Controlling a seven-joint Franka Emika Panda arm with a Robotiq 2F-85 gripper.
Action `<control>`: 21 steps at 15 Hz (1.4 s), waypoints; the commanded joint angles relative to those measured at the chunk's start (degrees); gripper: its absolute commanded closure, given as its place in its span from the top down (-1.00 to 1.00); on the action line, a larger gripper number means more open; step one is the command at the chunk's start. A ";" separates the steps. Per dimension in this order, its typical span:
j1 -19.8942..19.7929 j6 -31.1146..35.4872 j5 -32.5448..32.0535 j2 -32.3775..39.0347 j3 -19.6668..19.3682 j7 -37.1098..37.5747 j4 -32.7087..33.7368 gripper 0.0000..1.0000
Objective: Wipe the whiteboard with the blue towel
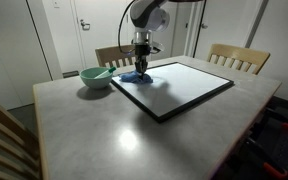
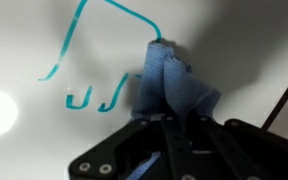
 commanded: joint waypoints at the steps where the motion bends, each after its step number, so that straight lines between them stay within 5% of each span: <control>1: -0.10 3.83 -1.64 -0.69 -1.01 -1.04 -3.21 -0.94; 21: -1.87 12.48 -9.86 -6.02 -8.88 1.78 -13.72 -0.94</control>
